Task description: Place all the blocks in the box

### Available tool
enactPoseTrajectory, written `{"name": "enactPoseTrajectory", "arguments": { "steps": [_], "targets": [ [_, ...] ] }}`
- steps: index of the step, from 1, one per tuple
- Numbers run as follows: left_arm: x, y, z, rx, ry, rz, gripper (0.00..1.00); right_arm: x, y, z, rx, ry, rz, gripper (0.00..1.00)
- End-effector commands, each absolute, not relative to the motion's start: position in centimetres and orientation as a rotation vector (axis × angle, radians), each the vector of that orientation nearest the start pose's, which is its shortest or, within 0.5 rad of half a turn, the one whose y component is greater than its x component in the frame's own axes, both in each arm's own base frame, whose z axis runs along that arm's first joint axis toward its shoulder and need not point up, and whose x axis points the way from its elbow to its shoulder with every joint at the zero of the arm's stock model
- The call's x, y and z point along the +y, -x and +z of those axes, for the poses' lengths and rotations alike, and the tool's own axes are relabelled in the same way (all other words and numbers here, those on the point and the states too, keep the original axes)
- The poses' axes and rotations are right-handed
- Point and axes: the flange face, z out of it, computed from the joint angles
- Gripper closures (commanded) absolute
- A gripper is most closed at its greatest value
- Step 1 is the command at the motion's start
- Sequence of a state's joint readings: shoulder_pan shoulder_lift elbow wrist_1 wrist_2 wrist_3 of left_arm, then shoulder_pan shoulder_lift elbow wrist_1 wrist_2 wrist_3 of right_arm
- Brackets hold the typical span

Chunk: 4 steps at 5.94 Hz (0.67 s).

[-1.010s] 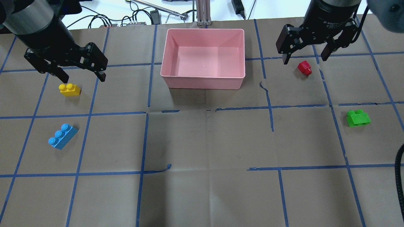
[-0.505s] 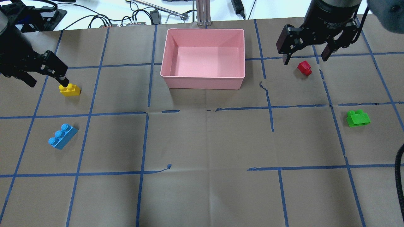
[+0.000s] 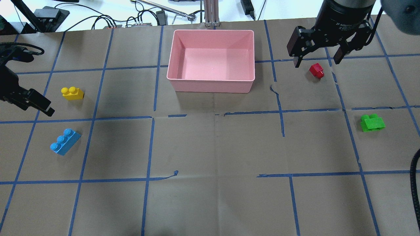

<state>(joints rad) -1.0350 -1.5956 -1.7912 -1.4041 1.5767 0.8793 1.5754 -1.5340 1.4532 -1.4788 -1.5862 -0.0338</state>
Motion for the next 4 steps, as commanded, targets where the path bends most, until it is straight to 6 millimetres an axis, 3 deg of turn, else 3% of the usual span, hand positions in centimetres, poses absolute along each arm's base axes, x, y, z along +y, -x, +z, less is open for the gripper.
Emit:
{"name": "enactPoseTrajectory", "arguments": {
  "steps": [1, 2, 4],
  "targets": [
    [-48.2, -16.8, 33.0, 3.062, -0.756, 0.108, 0.03, -50.4, -13.4, 51.8, 3.156, 0.061, 0.020, 0.00],
    [-47.3, -18.6, 31.3, 3.077, -0.746, 0.129, 0.03, -50.4, -13.4, 51.8, 3.158, 0.061, 0.020, 0.00],
    [-46.9, -18.6, 29.2, 3.091, -0.742, 0.150, 0.03, -50.4, -13.4, 51.8, 3.158, 0.056, 0.020, 0.00]
  ]
}}
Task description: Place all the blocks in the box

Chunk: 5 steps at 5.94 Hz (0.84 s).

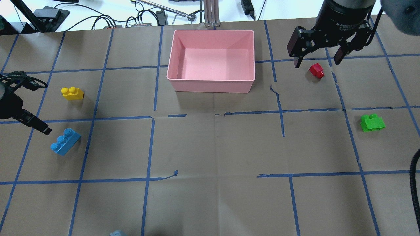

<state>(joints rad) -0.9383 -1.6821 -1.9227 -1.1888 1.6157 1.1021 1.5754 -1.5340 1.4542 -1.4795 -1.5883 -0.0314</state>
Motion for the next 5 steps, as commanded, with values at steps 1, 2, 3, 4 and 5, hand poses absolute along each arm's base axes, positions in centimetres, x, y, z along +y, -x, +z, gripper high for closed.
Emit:
{"name": "enactPoseTrajectory", "arguments": {
  "steps": [1, 2, 3, 4, 5],
  "targets": [
    [-47.3, -18.9, 27.9, 3.093, -0.778, 0.164, 0.03, -50.4, -13.4, 51.8, 3.156, 0.056, 0.020, 0.00],
    [-47.7, -18.9, 26.9, 3.091, -0.821, 0.175, 0.03, -50.4, -13.5, 51.8, 3.156, 0.058, 0.020, 0.00],
    [-47.9, -19.2, 25.4, 3.105, -0.826, 0.199, 0.03, -50.4, -13.5, 51.8, 3.156, 0.058, 0.020, 0.00],
    [-48.8, -19.6, 22.6, 3.103, -0.831, 0.199, 0.04, -50.4, -13.4, 51.8, 3.156, 0.056, 0.020, 0.00],
    [-49.6, -19.3, 20.1, 3.092, -0.856, 0.198, 0.04, -50.4, -13.4, 51.8, 3.156, 0.056, 0.020, 0.00]
  ]
}}
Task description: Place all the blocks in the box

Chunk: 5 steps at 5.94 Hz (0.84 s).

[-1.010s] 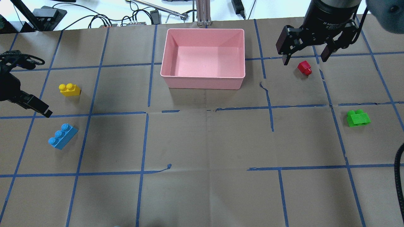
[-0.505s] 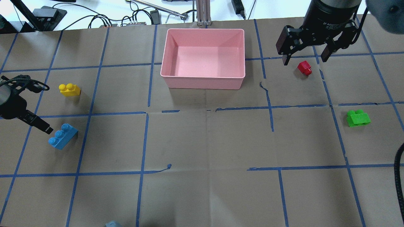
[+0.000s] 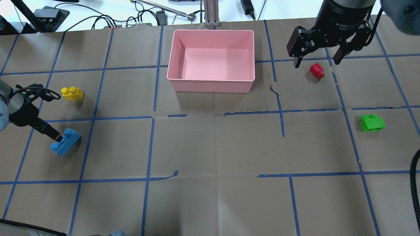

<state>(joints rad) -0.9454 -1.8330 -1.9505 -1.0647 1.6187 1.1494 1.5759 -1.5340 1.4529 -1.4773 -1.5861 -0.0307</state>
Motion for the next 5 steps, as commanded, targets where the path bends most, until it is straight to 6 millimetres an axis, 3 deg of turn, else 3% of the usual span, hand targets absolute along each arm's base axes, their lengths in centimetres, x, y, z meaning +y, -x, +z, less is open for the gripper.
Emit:
{"name": "enactPoseTrajectory", "arguments": {
  "steps": [1, 2, 3, 5],
  "targets": [
    [-49.7, -19.1, 19.4, 3.082, -0.864, 0.231, 0.04, -50.4, -13.4, 51.8, 3.158, 0.056, 0.020, 0.00],
    [-49.7, -18.9, 19.1, 3.085, -0.867, 0.238, 0.14, -50.4, -13.4, 51.8, 3.158, 0.056, 0.022, 0.00],
    [-49.4, -18.7, 18.8, 3.090, -0.875, 0.251, 0.45, -50.4, -13.4, 51.7, 3.158, 0.056, 0.027, 0.00],
    [-49.0, -18.4, 18.4, 3.100, -0.863, 0.260, 0.95, -50.4, -13.3, 51.5, 3.159, 0.058, 0.027, 0.00]
  ]
}}
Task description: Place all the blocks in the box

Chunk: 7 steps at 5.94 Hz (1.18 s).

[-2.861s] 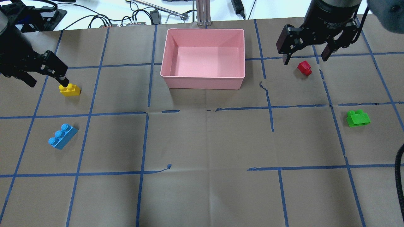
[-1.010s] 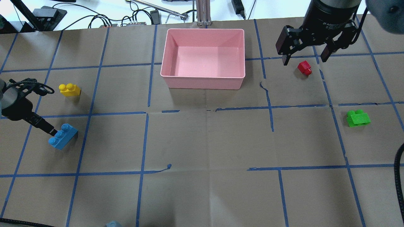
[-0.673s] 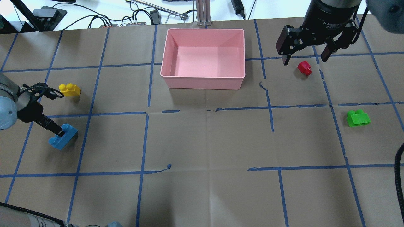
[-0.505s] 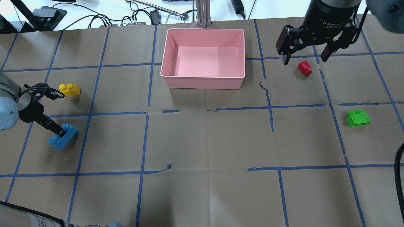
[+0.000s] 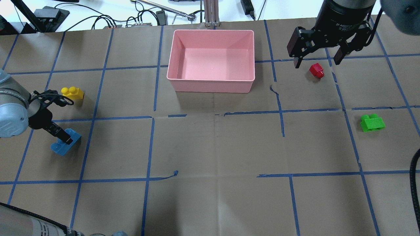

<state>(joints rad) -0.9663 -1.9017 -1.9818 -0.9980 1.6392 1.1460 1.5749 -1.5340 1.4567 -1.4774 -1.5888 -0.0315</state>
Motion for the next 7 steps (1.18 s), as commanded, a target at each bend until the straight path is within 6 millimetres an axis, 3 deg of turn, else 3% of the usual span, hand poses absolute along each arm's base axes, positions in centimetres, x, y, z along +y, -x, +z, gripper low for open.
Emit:
{"name": "enactPoseTrajectory", "arguments": {
  "steps": [1, 2, 3, 4, 5, 6, 7],
  "targets": [
    [-49.4, -18.5, 19.0, 3.090, -0.859, 0.244, 1.00, -50.6, -12.9, 51.5, 3.159, 0.073, 0.020, 0.00],
    [-51.0, -16.9, 21.6, 3.043, -0.912, 0.187, 1.00, -51.0, -12.0, 51.5, 3.156, 0.188, 0.020, 0.00],
    [-54.8, -11.2, 26.1, 2.933, -1.088, 0.133, 1.00, -51.9, -8.9, 51.1, 3.153, 0.158, 0.035, 0.00],
    [-59.7, -5.4, 30.8, 2.838, -1.254, 0.073, 1.00, -52.6, -4.4, 51.1, 3.151, 0.191, 0.026, 0.00],
    [-64.0, -0.9, 34.0, 2.759, -1.365, 0.018, 1.00, -53.7, 0.4, 50.6, 3.160, 0.187, -0.008, 0.00],
    [-67.7, 4.6, 35.7, 2.719, -1.429, -0.066, 1.00, -54.2, 5.7, 49.5, 3.160, 0.069, 0.004, 0.00],
    [-70.0, 10.3, 37.1, 2.688, -1.465, -0.100, 1.00, -54.8, 9.4, 47.9, 3.147, 0.061, 0.047, 0.00]
  ]
}}
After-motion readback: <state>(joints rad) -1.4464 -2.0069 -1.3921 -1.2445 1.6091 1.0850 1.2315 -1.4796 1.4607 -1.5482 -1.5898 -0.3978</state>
